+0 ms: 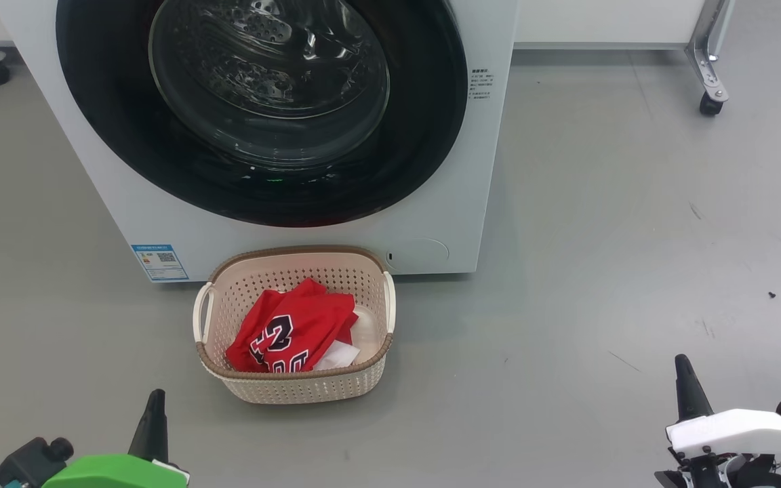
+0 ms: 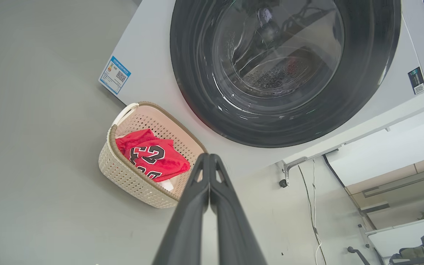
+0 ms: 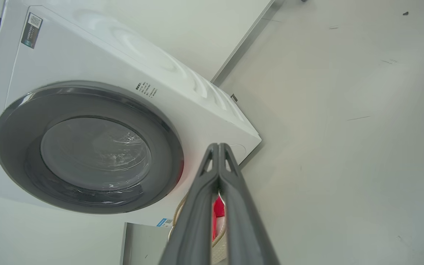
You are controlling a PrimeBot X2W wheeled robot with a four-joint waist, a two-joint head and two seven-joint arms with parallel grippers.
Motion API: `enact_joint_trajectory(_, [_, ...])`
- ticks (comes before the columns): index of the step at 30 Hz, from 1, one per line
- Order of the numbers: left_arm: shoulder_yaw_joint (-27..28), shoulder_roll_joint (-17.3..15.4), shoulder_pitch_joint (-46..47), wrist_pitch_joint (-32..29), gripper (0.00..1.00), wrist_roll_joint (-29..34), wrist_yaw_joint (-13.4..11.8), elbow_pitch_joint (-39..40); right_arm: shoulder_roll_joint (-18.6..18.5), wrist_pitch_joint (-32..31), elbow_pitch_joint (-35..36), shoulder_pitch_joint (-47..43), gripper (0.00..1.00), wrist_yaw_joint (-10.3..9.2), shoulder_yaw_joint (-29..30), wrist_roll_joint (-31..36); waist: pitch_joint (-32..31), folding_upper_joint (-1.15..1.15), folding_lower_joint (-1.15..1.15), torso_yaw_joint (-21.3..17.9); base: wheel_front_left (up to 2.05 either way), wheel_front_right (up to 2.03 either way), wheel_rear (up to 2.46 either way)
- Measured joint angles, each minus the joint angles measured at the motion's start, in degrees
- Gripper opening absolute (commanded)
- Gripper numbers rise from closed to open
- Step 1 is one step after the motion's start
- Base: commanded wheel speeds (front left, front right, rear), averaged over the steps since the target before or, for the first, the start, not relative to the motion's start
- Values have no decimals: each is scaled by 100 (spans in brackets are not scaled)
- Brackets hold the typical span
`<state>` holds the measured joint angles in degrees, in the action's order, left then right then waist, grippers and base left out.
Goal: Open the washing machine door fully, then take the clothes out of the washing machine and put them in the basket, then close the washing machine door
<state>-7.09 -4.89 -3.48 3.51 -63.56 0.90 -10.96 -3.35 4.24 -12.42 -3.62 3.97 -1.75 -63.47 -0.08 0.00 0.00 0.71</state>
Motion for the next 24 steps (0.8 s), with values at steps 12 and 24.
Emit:
enact_joint_trajectory(12, [194, -3, 138, -196, 0, -942, 196, -122, -34, -201, -91, 169, 0, 63, 149, -910, 8, 0, 0, -21, 0, 0, 0])
enact_joint_trajectory(24, [385, -3, 333, -352, 0, -1836, 350, -201, -75, -398, -157, 360, 0, 149, 293, -1841, 16, 0, 0, -42, 0, 0, 0])
